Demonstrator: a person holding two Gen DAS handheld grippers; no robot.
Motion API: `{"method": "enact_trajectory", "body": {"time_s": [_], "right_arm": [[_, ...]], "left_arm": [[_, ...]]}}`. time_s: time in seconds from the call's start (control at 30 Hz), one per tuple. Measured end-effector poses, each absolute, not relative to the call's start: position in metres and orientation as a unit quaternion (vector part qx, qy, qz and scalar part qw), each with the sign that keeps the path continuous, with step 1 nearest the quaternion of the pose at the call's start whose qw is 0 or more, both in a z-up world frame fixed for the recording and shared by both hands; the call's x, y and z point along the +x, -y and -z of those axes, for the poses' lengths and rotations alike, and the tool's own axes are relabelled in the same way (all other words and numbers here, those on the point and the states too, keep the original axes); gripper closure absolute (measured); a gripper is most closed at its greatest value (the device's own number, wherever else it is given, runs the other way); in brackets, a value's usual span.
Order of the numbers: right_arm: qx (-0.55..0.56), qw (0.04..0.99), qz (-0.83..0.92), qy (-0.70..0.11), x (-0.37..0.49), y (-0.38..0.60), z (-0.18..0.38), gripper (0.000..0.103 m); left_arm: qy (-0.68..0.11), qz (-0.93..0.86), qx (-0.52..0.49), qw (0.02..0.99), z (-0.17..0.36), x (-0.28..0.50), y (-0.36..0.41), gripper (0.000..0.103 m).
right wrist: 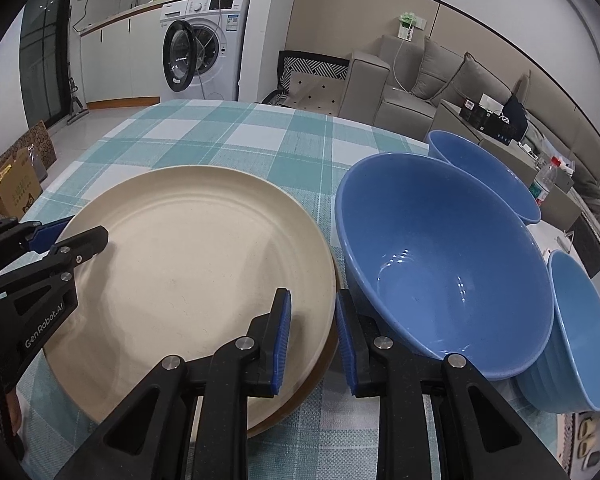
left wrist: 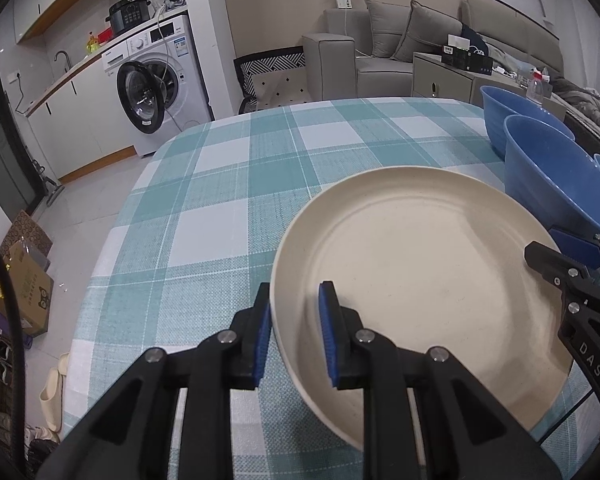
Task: Organize plates and bowls
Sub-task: 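Lower the held cream plate onto the stacked cream plates, then open both grippers and release the plate on the stack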
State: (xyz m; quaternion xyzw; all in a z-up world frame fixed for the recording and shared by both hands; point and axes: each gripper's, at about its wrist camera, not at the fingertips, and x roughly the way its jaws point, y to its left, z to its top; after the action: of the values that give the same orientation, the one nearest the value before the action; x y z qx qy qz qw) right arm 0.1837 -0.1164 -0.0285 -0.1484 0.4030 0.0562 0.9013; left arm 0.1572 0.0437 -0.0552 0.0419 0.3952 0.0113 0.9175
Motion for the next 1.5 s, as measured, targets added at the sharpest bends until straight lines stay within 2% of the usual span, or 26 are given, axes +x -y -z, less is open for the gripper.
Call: {"method": "enact_trajectory", "body": {"time_s": [0.63, 0.77, 0.93, 1.0, 1.07, 1.13, 1.2, 1.3, 1.5], "right_arm": [[-0.14, 0.901, -0.058, -0.407, 0.182, 0.125, 0.031, 0.076], [-0.135, 0.9, -0.066, -0.409, 0.182, 0.124, 0.031, 0.067], [-0.126, 0.9, -0.072, -0.412, 0.183, 0.125, 0.03, 0.065], [-0.119, 0.898, -0.081, -0.415, 0.184, 0.127, 0.029, 0.06], [-0.108, 0.897, -0.095, -0.418, 0.182, 0.128, 0.027, 0.052], [-0.106, 0.898, -0.101, -0.414, 0.18, 0.126, 0.025, 0.047], [-0.094, 0.897, -0.115, -0.417, 0.178, 0.126, 0.022, 0.034], [-0.083, 0.896, -0.127, -0.417, 0.175, 0.125, 0.018, 0.023], [-0.065, 0.895, -0.138, -0.42, 0.171, 0.125, 0.011, 0.015]], "left_arm": [[-0.4, -0.003, 0.053, 0.915, 0.06, 0.155, -0.039, 0.079], [-0.406, 0.006, 0.041, 0.913, 0.06, 0.155, -0.04, 0.074], [-0.412, 0.011, 0.034, 0.91, 0.059, 0.155, -0.04, 0.072], [-0.414, 0.015, 0.032, 0.91, 0.058, 0.153, -0.04, 0.06], [-0.414, 0.02, 0.027, 0.91, 0.057, 0.152, -0.04, 0.053], [-0.416, 0.02, 0.026, 0.909, 0.055, 0.151, -0.041, 0.052], [-0.419, 0.016, 0.022, 0.907, 0.053, 0.15, -0.043, 0.05], [-0.418, 0.019, 0.014, 0.908, 0.048, 0.146, -0.046, 0.049], [-0.409, 0.021, 0.008, 0.912, 0.036, 0.137, -0.051, 0.043]]}}
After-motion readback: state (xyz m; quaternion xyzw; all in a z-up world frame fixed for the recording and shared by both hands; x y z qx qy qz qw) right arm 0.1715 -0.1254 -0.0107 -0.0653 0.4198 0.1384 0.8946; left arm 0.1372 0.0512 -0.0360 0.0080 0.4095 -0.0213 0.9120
